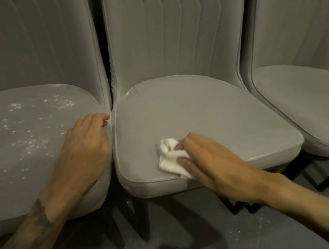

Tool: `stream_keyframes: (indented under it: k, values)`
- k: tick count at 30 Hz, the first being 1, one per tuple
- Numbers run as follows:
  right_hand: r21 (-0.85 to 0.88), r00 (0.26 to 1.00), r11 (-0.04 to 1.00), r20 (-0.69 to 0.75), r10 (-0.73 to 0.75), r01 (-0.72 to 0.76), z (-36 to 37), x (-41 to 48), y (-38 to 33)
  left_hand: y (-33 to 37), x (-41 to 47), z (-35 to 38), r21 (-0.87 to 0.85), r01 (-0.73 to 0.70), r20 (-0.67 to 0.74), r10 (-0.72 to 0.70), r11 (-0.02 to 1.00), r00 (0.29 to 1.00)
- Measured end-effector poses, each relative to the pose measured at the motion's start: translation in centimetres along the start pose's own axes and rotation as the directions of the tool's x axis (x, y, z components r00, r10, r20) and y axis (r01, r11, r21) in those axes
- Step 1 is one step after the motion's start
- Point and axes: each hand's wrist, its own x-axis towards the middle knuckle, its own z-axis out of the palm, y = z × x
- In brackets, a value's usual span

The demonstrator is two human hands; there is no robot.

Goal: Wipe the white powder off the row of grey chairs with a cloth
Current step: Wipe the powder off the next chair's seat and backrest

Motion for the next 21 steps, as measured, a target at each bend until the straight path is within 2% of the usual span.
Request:
stream_keyframes:
  k: [2,4,6,7,9,12,15,18,21]
  values:
    - [0.008,0.999,1.0,0.028,-0.017,0.016,-0.8,-0.3,0.7,-0.3,0.1,0.1,0.007,0.011,0.009,-0.011,1.0,1.0]
    - [-0.037,0.989,0.989,-0.063,0.137,-0.14,-1.5,-0.8,3.7,-0.6,0.3,0.1,-0.013,0.047,0.028,-0.047,0.999,0.999]
    - [-0.056,0.925,0.938,-0.198,0.325,-0.342,-1.4,-1.8,5.8,-0.7,0.2,0.1,-0.01,0.055,0.038,-0.055,0.998,0.998]
    - [-0.077,0.902,0.921,-0.248,0.354,-0.383,-0.8,-2.2,5.5,-0.6,0.2,0.1,-0.003,0.049,0.038,-0.049,0.999,0.998]
    - [-0.135,0.913,0.929,-0.278,0.297,-0.344,0.8,-2.0,2.9,-0.5,0.1,-0.1,-0.011,0.049,0.047,-0.049,0.999,0.998]
    - [-0.13,0.966,0.97,-0.188,0.178,-0.204,1.3,-1.4,0.0,-0.3,0.2,-0.2,-0.018,0.063,0.065,-0.062,0.998,0.996]
    - [-0.114,0.965,0.974,-0.199,0.173,-0.198,-0.4,-2.8,2.8,-0.3,0.4,-0.4,-0.006,0.073,0.082,-0.072,0.997,0.994]
    - [-0.133,0.897,0.912,-0.286,0.339,-0.387,-2.2,-6.6,8.5,-0.2,0.3,-0.4,0.008,0.073,0.076,-0.073,0.997,0.994]
    - [-0.107,0.748,0.784,-0.405,0.527,-0.611,-3.5,-9.3,12.0,-0.1,0.3,-0.5,0.018,0.067,0.068,-0.068,0.998,0.995]
